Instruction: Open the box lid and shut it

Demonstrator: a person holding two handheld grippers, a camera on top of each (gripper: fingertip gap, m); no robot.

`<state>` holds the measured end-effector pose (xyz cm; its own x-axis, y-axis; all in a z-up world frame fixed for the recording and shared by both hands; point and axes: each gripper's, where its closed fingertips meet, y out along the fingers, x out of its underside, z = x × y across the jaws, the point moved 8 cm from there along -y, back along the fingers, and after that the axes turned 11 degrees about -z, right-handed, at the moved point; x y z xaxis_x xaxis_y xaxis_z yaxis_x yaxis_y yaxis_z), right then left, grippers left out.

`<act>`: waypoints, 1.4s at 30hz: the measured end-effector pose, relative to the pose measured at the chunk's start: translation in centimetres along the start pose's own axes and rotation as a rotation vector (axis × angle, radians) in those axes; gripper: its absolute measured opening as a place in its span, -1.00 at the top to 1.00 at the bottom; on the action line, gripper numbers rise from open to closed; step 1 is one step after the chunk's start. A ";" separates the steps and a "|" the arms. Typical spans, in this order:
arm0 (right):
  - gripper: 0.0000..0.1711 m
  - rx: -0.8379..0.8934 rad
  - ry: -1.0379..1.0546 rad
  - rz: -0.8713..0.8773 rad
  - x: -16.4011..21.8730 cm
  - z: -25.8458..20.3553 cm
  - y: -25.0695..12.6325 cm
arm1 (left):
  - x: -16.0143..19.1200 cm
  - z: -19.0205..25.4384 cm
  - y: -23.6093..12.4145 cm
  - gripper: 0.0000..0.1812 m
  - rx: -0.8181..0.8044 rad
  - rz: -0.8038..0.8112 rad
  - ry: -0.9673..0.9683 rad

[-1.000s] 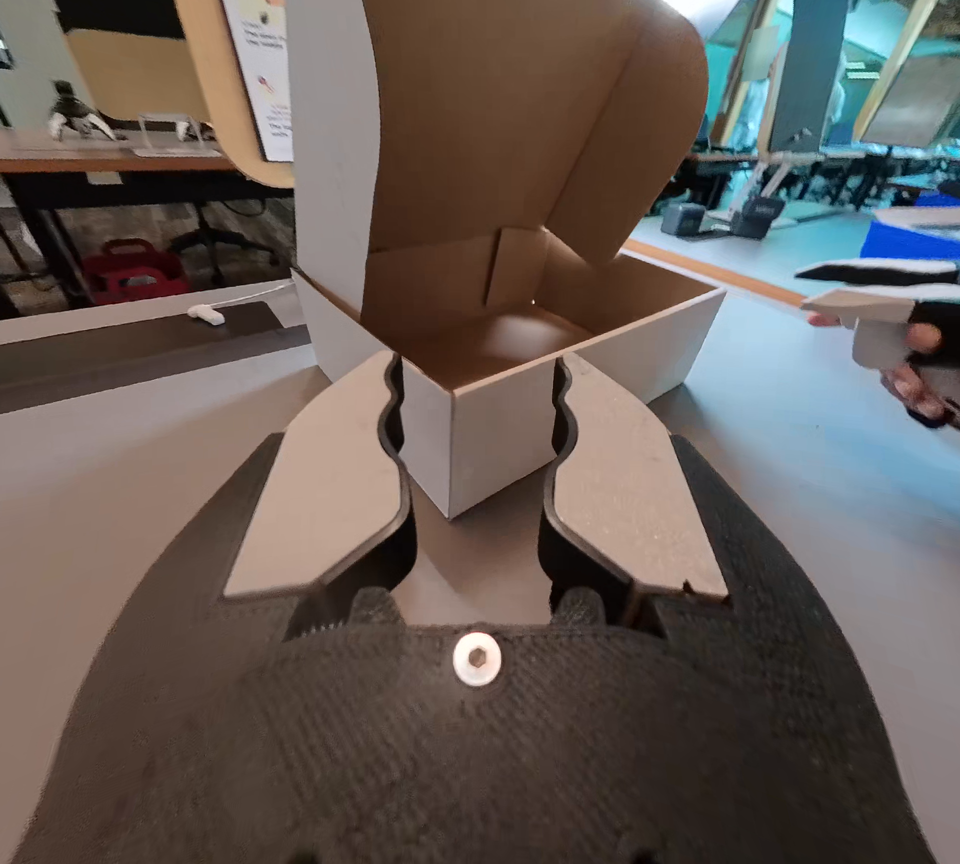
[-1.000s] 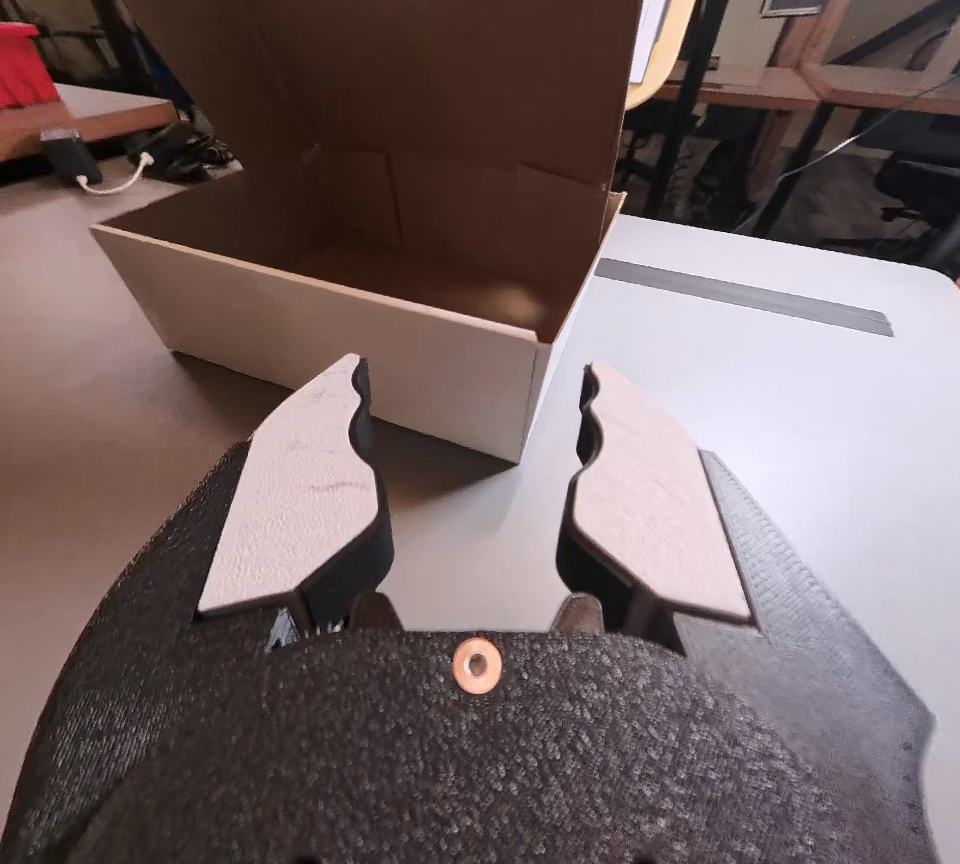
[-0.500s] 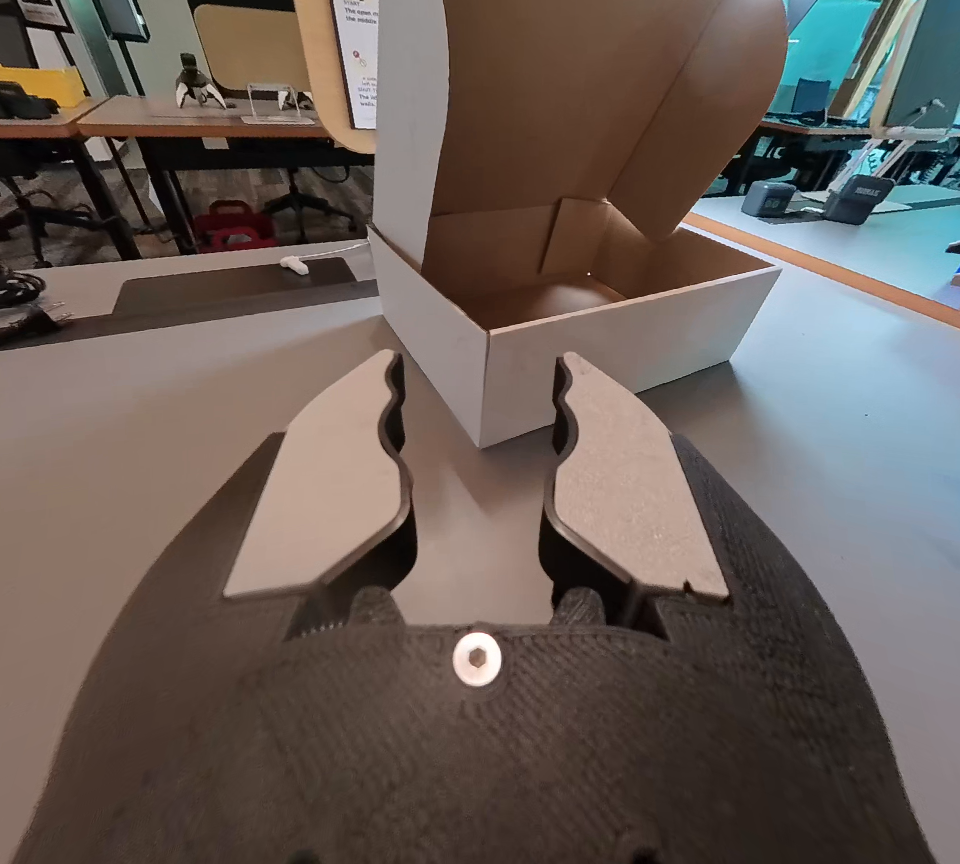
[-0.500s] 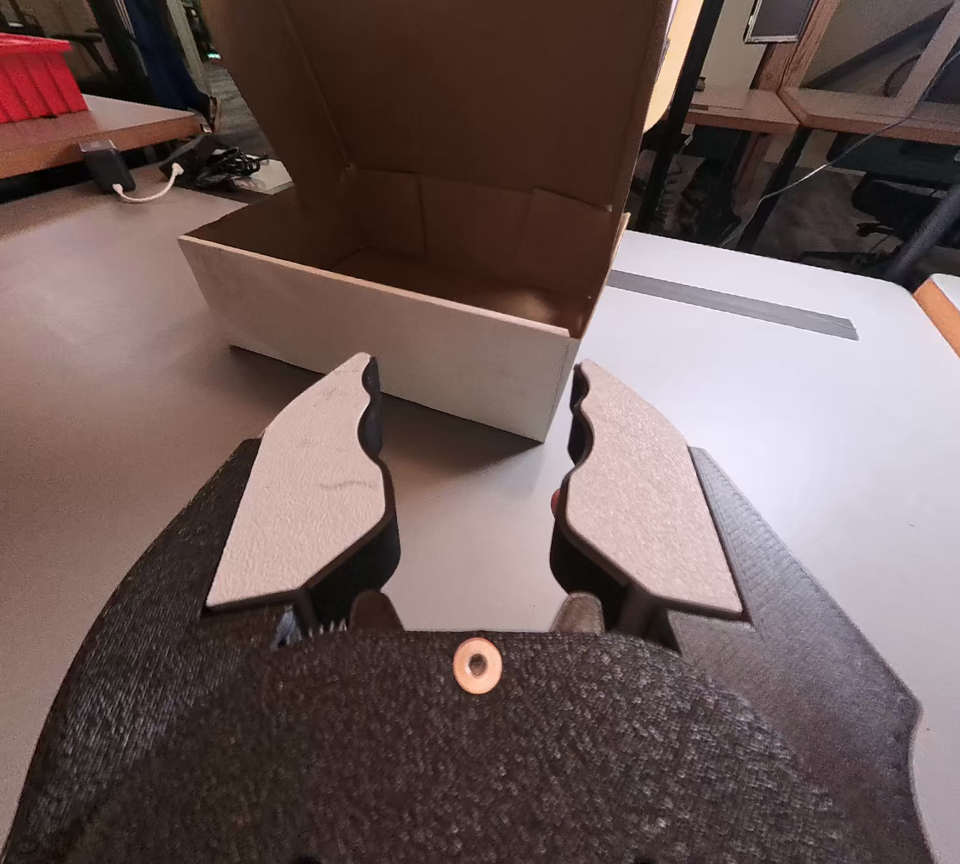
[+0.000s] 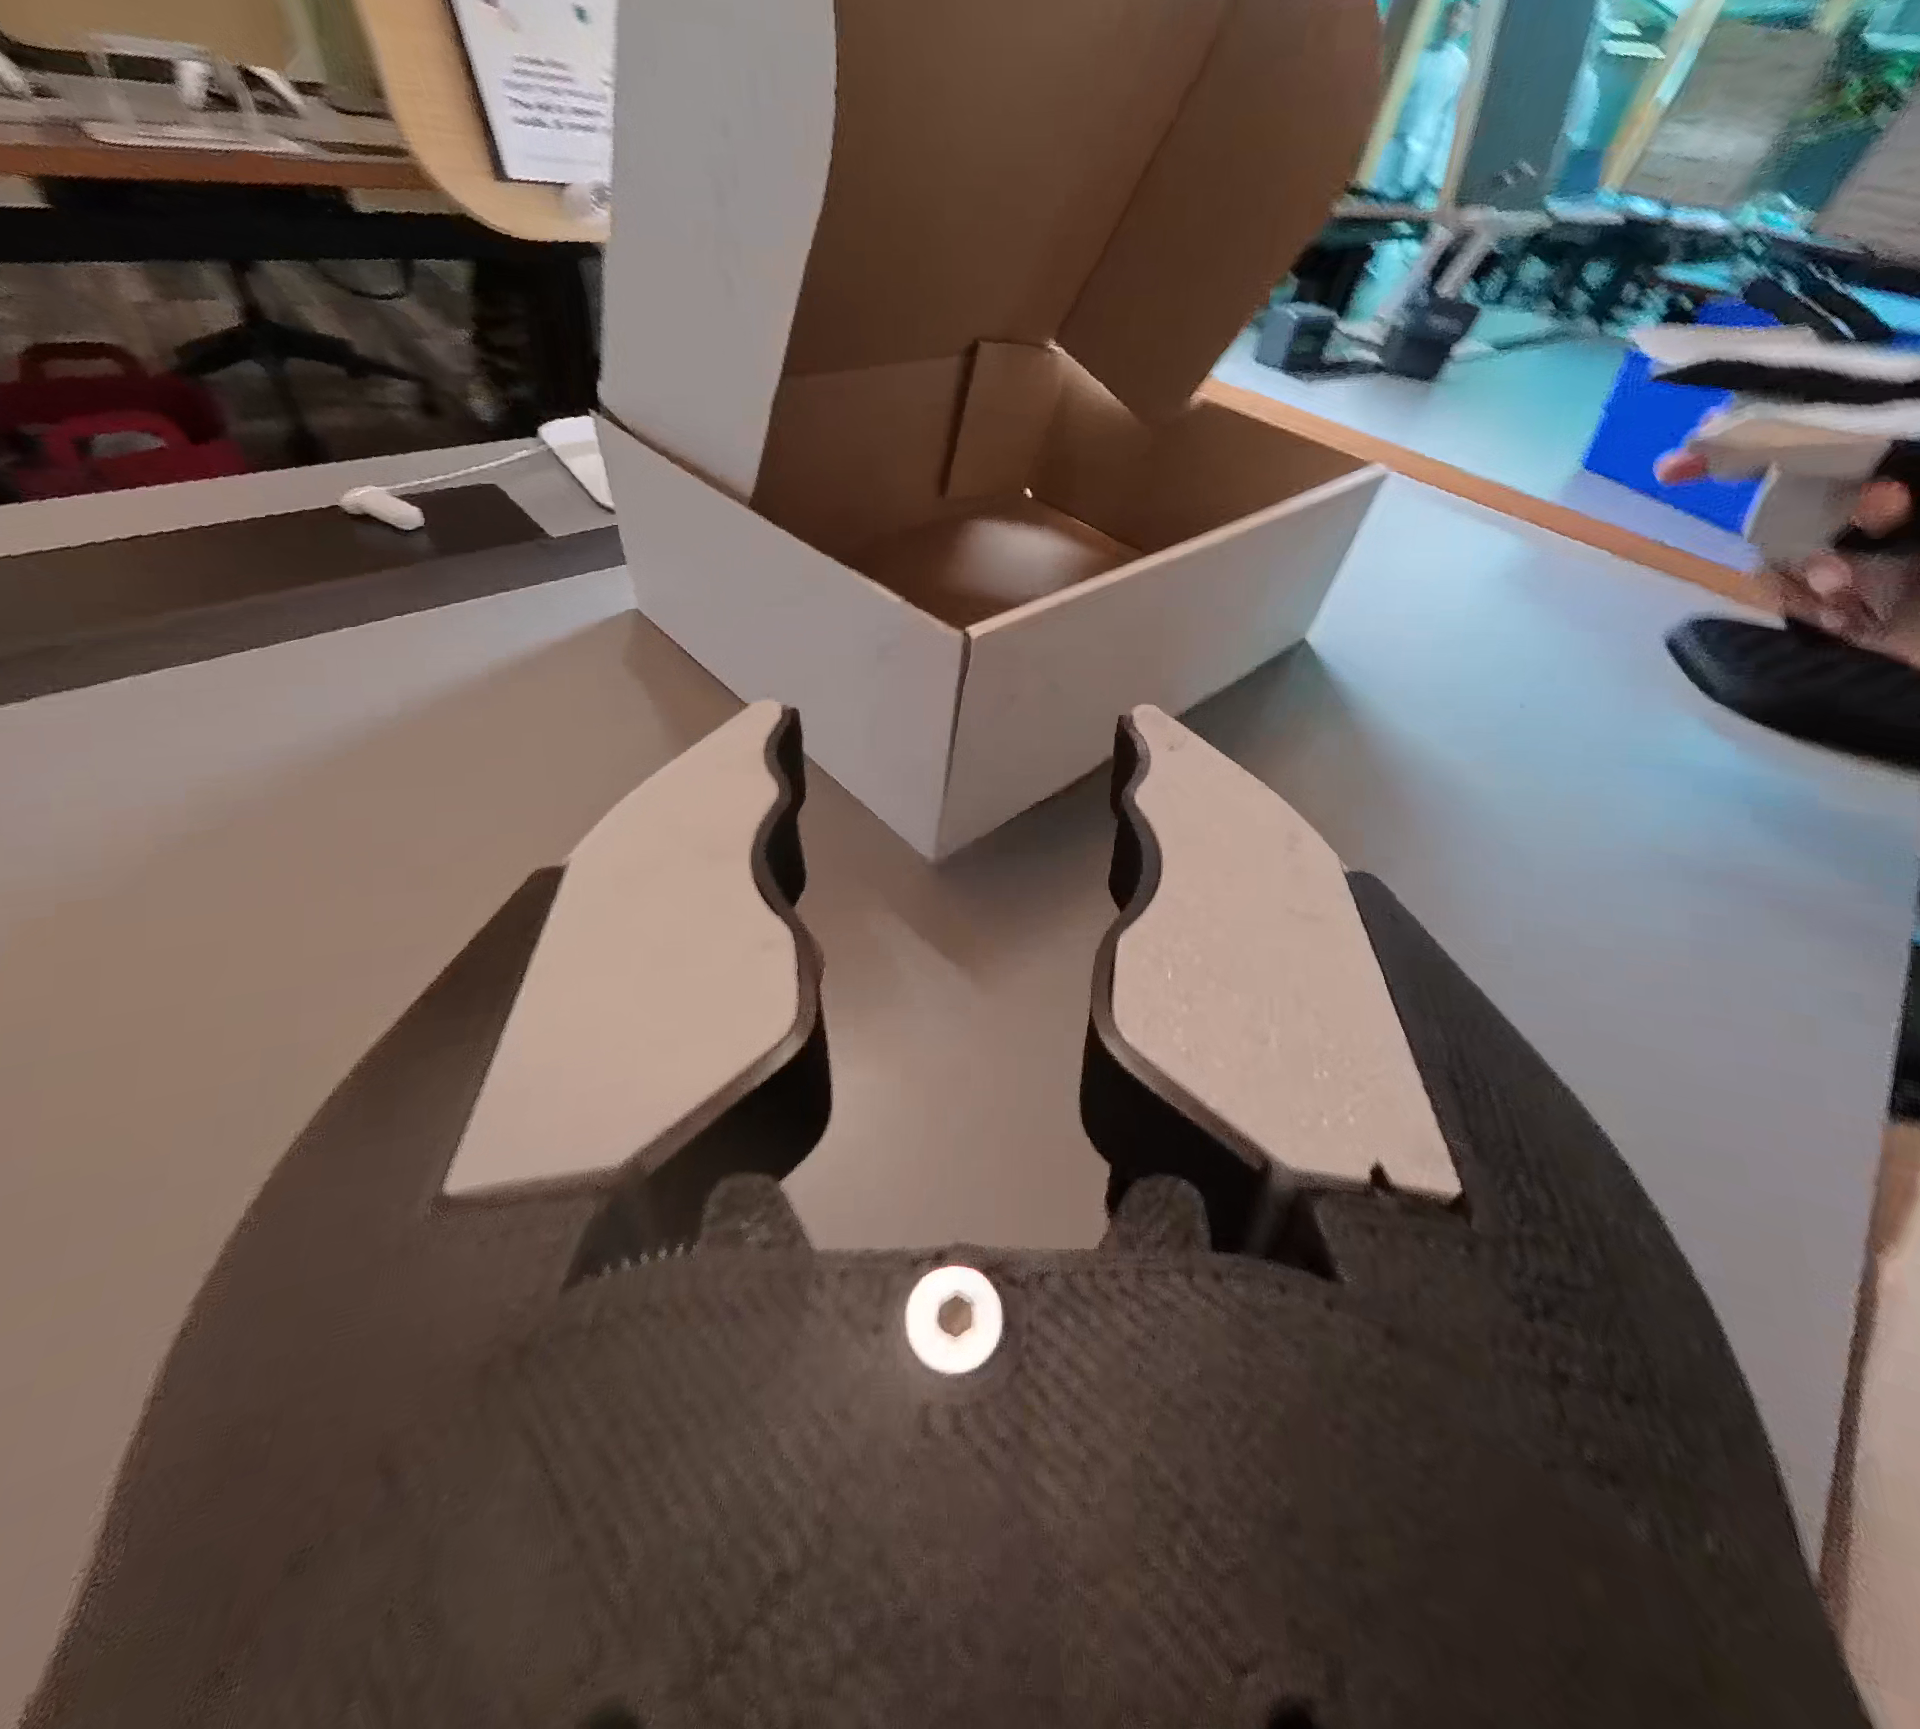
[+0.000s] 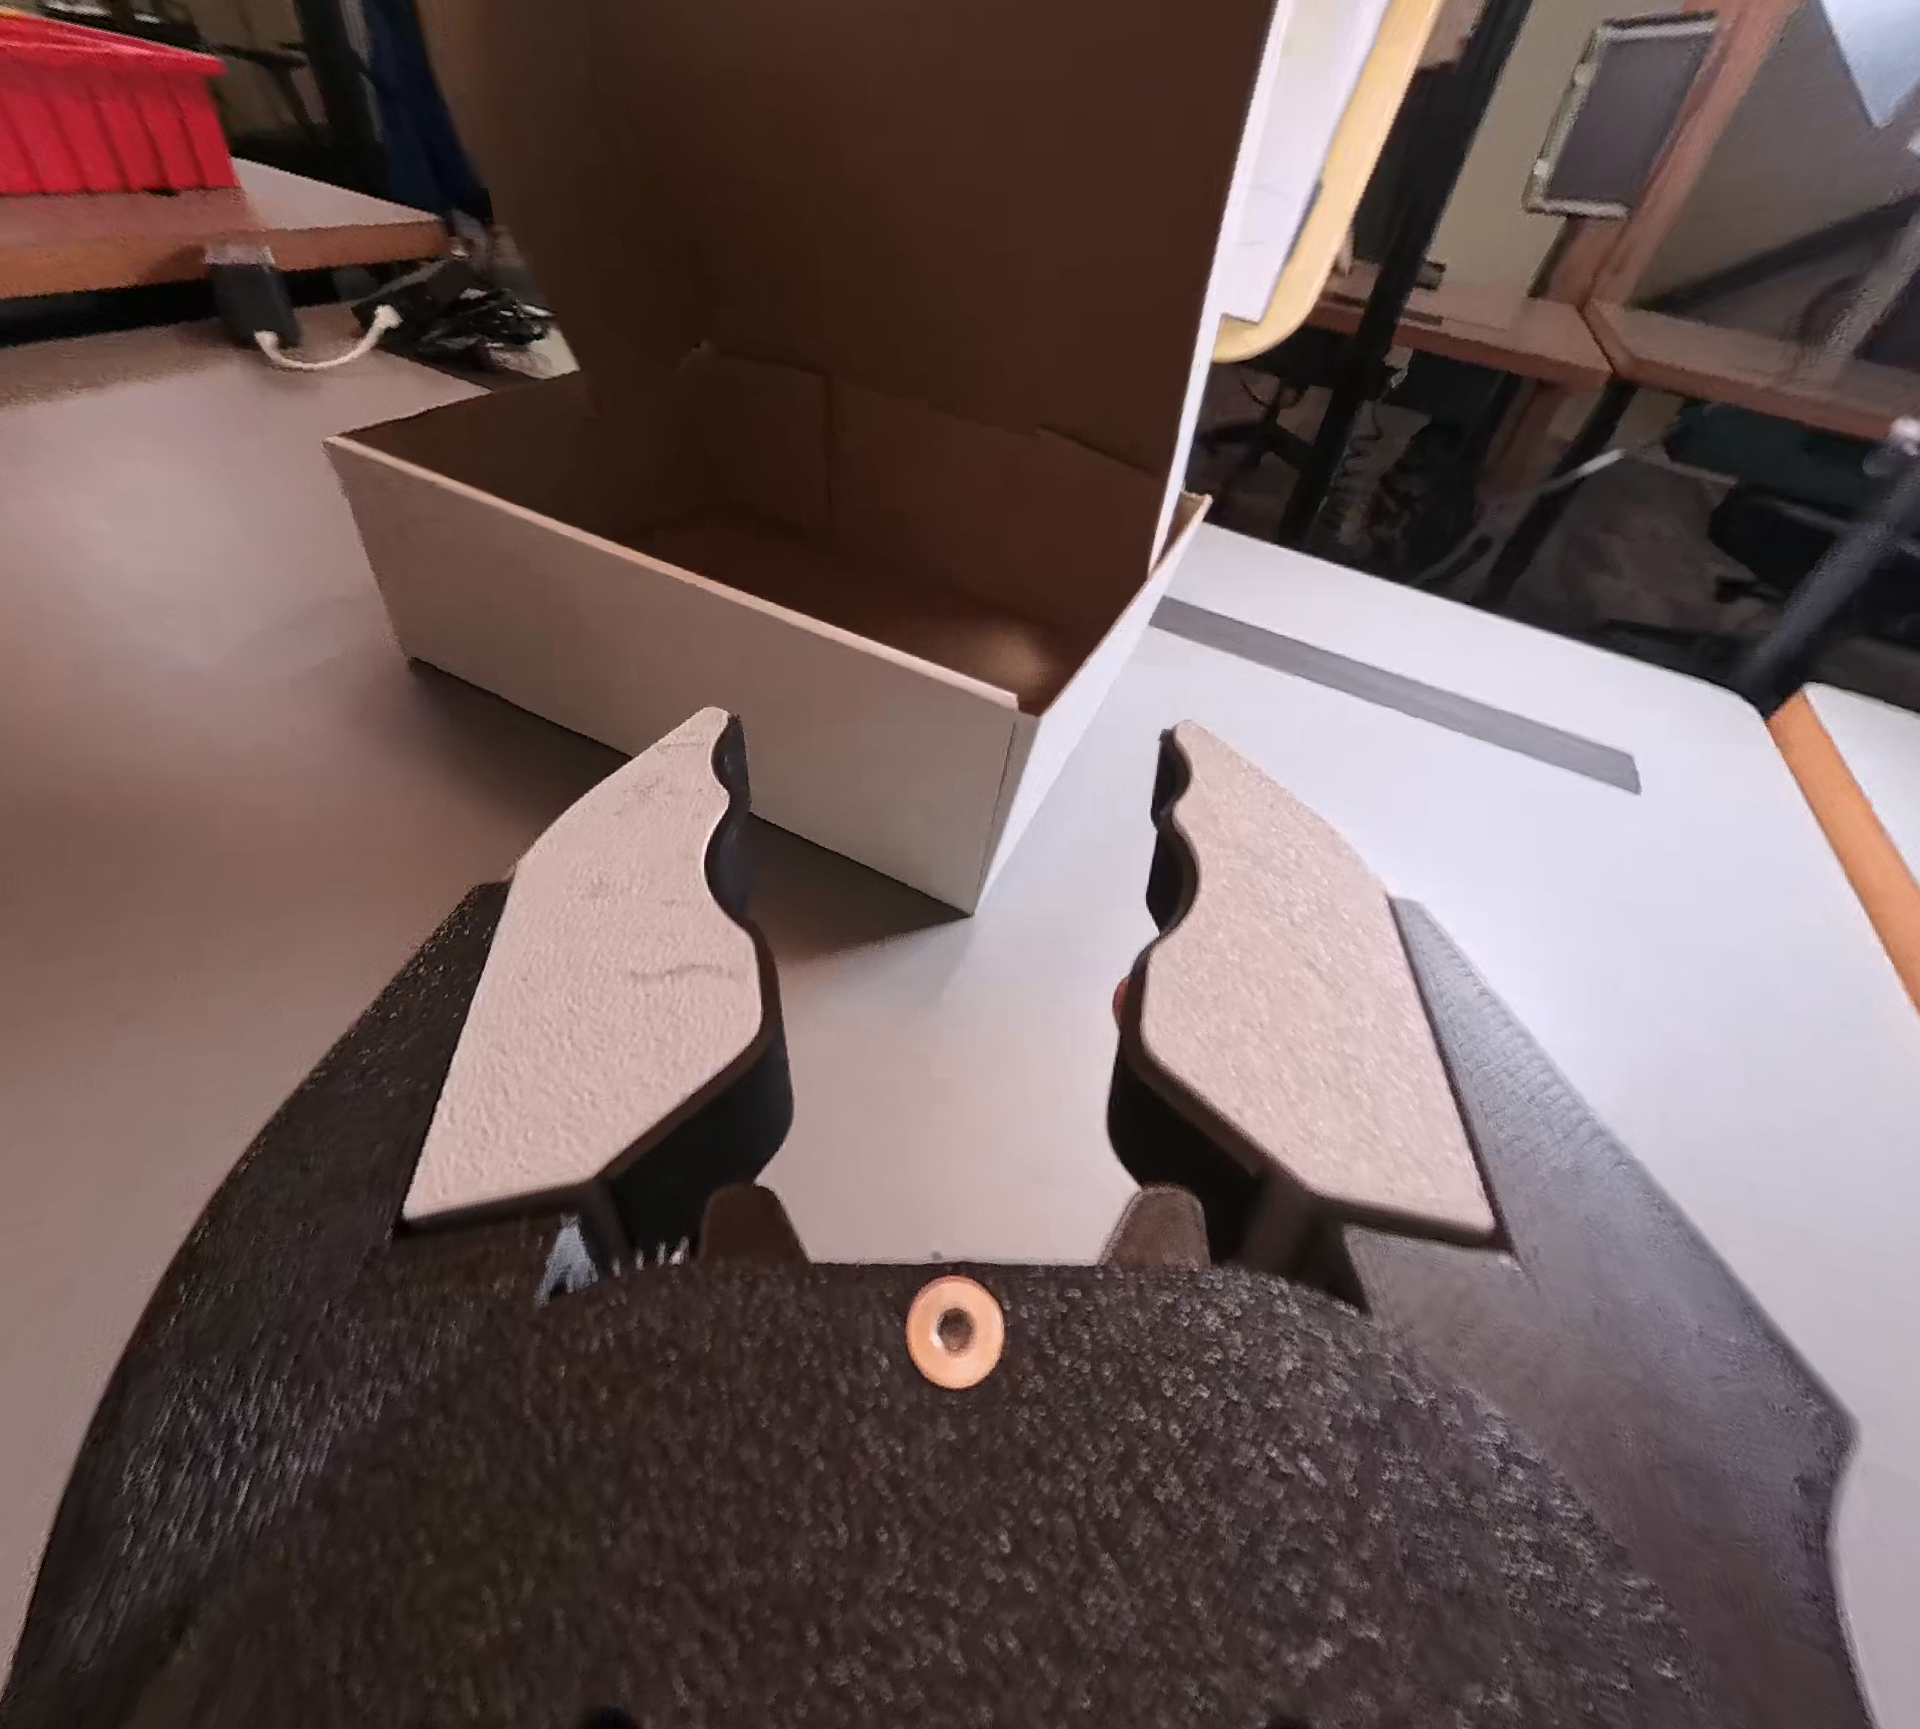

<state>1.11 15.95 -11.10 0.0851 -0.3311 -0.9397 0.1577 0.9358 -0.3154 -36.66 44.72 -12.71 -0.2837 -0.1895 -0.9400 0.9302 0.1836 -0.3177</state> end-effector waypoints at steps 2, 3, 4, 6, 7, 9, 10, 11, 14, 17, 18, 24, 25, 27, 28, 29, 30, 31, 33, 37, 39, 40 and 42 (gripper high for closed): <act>0.13 -0.070 -0.032 0.013 -0.3 2.1 -0.4 | -0.5 -1.5 -0.8 0.36 0.054 -0.034 0.059; 0.13 -0.112 -0.044 0.007 -0.3 3.2 -0.6 | -0.9 -2.3 -1.3 0.37 0.062 -0.041 0.081; 0.13 -0.145 -0.053 0.000 -0.4 4.3 -0.7 | -1.3 -3.1 -1.7 0.39 0.082 -0.048 0.103; 0.14 -0.199 -0.099 -0.039 -0.4 6.7 -0.7 | -2.2 -4.7 -2.5 0.39 0.111 -0.066 0.128; 0.17 -0.205 -0.121 -0.078 -0.3 8.0 -0.5 | -2.5 -5.5 -2.8 0.39 0.127 -0.075 0.141; 0.20 -0.247 -0.172 -0.151 0.0 10.0 0.0 | -3.1 -7.1 -3.1 0.40 0.151 -0.100 0.157; 0.20 -0.276 -0.173 -0.178 0.0 10.9 0.3 | -3.3 -7.9 -3.2 0.40 0.165 -0.116 0.168; 0.20 -0.308 -0.166 -0.192 -0.1 11.8 0.7 | -3.4 -8.7 -3.2 0.40 0.182 -0.135 0.178; 0.22 -0.407 -0.162 -0.202 -0.7 13.7 1.9 | -3.8 -11.0 -3.0 0.45 0.244 -0.156 0.170; 0.20 -0.467 -0.155 -0.239 -1.3 15.5 3.4 | -4.3 -13.2 -2.3 0.46 0.298 -0.173 0.161; 0.19 -0.487 -0.139 -0.259 -1.5 16.1 4.0 | -4.6 -13.9 -2.0 0.46 0.323 -0.171 0.152; 0.09 -0.558 -0.082 -0.295 -3.4 18.6 7.8 | -6.3 -18.3 0.5 0.46 0.444 -0.151 0.063; 0.08 -0.576 -0.069 -0.295 -3.6 18.9 8.4 | -6.6 -18.9 0.9 0.46 0.457 -0.149 0.051; 0.08 -0.614 -0.036 -0.271 -4.1 19.7 9.6 | -7.1 -20.1 1.9 0.46 0.489 -0.149 0.022; 0.08 -0.632 -0.014 -0.255 -4.3 20.2 10.2 | -7.3 -20.6 2.5 0.45 0.508 -0.156 0.005; 0.08 -0.652 0.013 -0.240 -4.5 20.7 10.9 | -7.4 -21.1 3.2 0.45 0.522 -0.169 -0.011; 0.08 -0.668 0.036 -0.232 -4.6 21.2 11.5 | -7.6 -21.6 3.9 0.45 0.525 -0.178 -0.021; 0.08 -0.675 0.053 -0.230 -4.7 21.6 12.3 | -7.7 -22.1 4.6 0.45 0.530 -0.183 -0.030; 0.08 -0.685 0.084 -0.232 -4.6 22.4 14.0 | -8.1 -22.7 6.1 0.46 0.544 -0.181 -0.043; 0.08 -0.711 0.145 -0.239 -4.2 23.7 17.4 | -9.2 -23.4 8.9 0.50 0.609 -0.127 -0.061; 0.09 -0.736 0.159 -0.238 -3.9 24.2 18.9 | -9.6 -23.8 10.2 0.51 0.642 -0.089 -0.064; 0.09 -0.748 0.165 -0.237 -3.8 24.4 19.7 | -9.8 -24.1 11.0 0.51 0.651 -0.079 -0.069; 0.11 -0.772 0.175 -0.240 -3.5 24.8 21.4 | -9.9 -24.9 12.7 0.50 0.668 -0.077 -0.082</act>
<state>28.55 34.10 -11.24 -0.0291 -0.5685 -0.8221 -0.5736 0.6831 -0.4521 -27.89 72.94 -10.56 -0.3606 -0.2555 -0.8971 0.8598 -0.4638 -0.2135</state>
